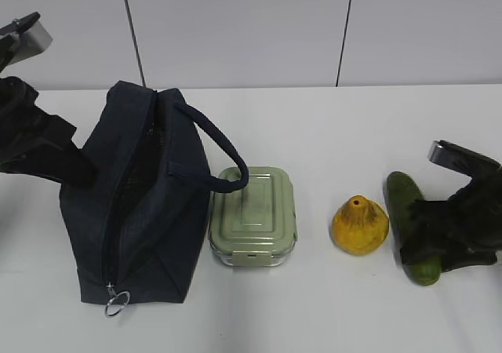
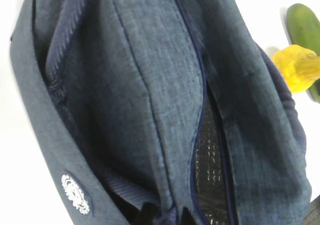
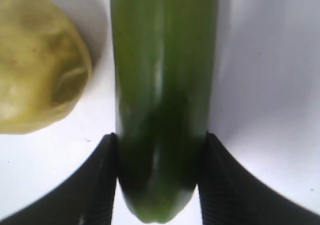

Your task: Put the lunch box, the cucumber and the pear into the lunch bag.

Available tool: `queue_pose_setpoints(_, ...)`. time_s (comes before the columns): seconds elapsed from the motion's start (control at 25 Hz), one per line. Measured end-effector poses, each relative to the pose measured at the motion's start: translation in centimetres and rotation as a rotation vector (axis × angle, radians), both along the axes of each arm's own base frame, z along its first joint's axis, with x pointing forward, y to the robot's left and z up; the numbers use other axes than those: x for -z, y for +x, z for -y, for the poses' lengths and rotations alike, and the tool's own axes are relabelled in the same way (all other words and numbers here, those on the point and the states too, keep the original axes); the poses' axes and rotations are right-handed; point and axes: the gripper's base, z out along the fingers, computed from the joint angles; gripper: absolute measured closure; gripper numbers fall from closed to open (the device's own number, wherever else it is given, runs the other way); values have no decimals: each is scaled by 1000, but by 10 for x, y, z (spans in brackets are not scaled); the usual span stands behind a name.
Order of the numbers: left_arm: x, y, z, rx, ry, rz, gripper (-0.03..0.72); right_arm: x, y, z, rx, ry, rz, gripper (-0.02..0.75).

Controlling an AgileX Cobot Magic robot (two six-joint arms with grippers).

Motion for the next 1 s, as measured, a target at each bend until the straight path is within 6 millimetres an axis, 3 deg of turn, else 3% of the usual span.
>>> queue_pose_setpoints(0.04, 0, 0, 0, 0, 0, 1, 666, 0, 0, -1, -2, 0, 1, 416)
queue_pose_setpoints(0.24, 0, 0, 0, -1, 0, 1, 666, -11, 1, 1, -17, -29, 50, 416)
queue_pose_setpoints(0.32, 0, 0, 0, -1, 0, 1, 666, -32, 3, 2, -19, -38, 127, 416)
queue_pose_setpoints(0.44, 0, 0, 0, -1, 0, 1, 666, -79, 6, 0, -21, -39, 291, 416)
queue_pose_setpoints(0.56, 0, 0, 0, -1, 1, 2, 666, -126, 6, -13, -77, 79, 437, 416)
queue_pose_setpoints(0.68, 0, 0, 0, -1, 1, 2, 666, -159, 6, -50, -181, 251, 528, 416)
queue_pose_setpoints(0.8, 0, 0, 0, -1, 1, 2, 666, -176, 0, -104, -314, 335, 582, 416)
queue_pose_setpoints(1.0, 0, 0, 0, -1, 0, 2, 666, -178, -8, -186, -427, 396, 618, 416)
